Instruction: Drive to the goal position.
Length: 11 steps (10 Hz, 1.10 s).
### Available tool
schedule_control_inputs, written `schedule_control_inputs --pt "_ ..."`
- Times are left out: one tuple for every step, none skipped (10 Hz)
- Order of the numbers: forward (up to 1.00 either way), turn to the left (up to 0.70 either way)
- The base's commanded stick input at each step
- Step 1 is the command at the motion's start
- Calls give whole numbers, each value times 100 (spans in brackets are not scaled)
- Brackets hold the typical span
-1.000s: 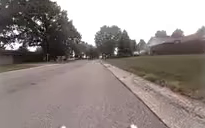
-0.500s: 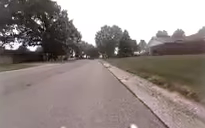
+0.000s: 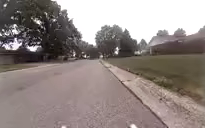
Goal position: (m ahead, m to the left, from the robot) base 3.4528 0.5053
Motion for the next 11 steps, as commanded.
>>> schedule_control_inputs --pt "50 0" --pt "50 0" --pt "50 0" --pt "50 0" --pt "50 0" --pt "50 0" --pt "50 0" --pt "50 0" --pt "50 0" --pt "50 0" --pt "50 0"
